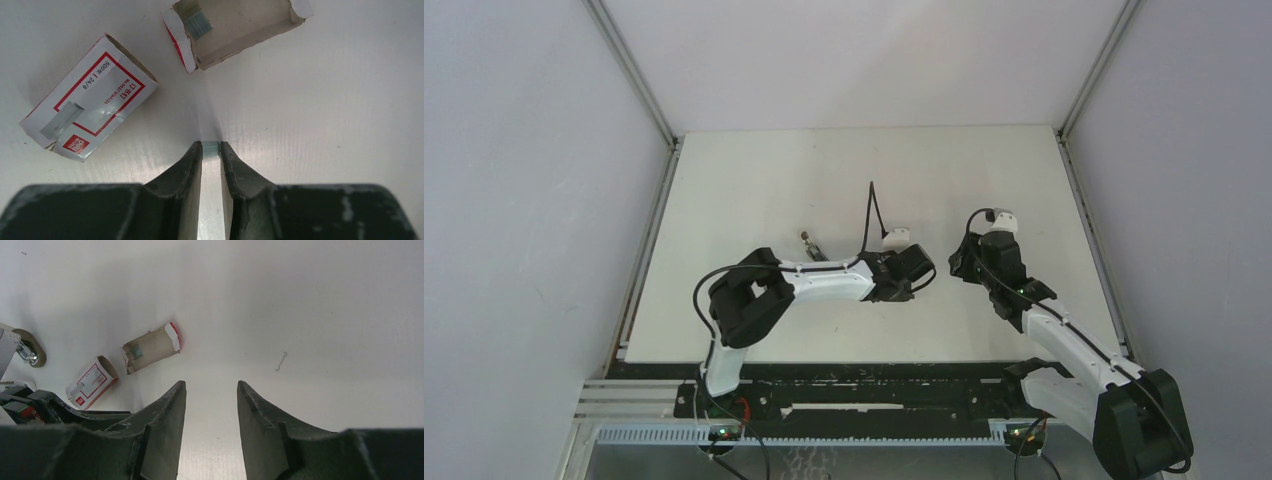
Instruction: Load the staples into the stapler
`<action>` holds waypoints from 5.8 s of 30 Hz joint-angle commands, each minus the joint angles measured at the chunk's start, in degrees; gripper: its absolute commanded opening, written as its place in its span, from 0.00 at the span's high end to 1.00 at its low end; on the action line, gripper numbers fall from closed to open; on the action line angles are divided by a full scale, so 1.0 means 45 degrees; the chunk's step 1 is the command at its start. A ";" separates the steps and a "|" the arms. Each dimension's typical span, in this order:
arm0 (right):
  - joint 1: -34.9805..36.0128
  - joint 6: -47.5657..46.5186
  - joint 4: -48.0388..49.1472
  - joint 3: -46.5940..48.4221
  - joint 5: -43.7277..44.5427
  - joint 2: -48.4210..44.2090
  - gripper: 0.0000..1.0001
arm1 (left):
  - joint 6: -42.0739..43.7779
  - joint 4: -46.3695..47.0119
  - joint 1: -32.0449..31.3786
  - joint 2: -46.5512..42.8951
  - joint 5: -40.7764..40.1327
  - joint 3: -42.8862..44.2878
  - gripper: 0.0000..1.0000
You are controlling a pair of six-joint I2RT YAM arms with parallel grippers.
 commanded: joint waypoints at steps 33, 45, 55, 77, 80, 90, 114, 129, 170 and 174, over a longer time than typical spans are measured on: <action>-0.0731 0.1471 0.5165 -0.1274 -1.1491 -0.3139 0.51 | 0.0744 0.7946 0.1902 -1.0692 0.6632 -0.7772 0.82; 0.0168 0.6884 1.1786 -0.2249 -1.3664 -0.2631 0.42 | 0.0531 0.9688 0.2301 -1.2165 0.9025 -0.8398 0.82; 0.1105 0.7834 1.3516 -0.1986 -1.2780 -0.2010 0.47 | 0.0282 1.0578 0.2302 -1.2534 0.9786 -0.8578 0.81; 0.2305 0.8232 1.4248 -0.1344 -1.2488 -0.0823 0.68 | 0.0203 1.0794 0.2302 -1.2717 1.0079 -0.8637 0.81; 0.2334 0.8391 1.4425 -0.1333 -1.2491 -0.0700 0.72 | 0.0156 1.0876 0.2302 -1.2701 1.0098 -0.8675 0.81; 0.2374 0.8555 1.4481 -0.1325 -1.2381 -0.0646 0.85 | 0.0153 1.1002 0.2292 -1.2664 1.0124 -0.8772 0.81; 0.2244 0.5356 0.8723 -0.1454 -1.1756 -0.1101 0.87 | 0.1582 0.8707 0.2811 -1.3226 0.7934 -0.9270 0.41; 0.3608 0.0278 -0.2262 0.1187 -0.5539 0.1144 0.87 | 0.6838 -0.0858 0.6655 -1.5499 0.6005 -0.6051 0.41; 0.5748 -0.0345 -0.7453 0.7003 -0.0651 0.9071 0.69 | 0.9584 -0.2693 0.7556 -1.6365 0.0835 -0.5663 0.31; 0.5800 -0.0331 -0.7416 0.7106 -0.0772 0.9213 0.71 | 0.9586 -0.2676 0.7946 -1.6273 0.0915 -0.5682 0.31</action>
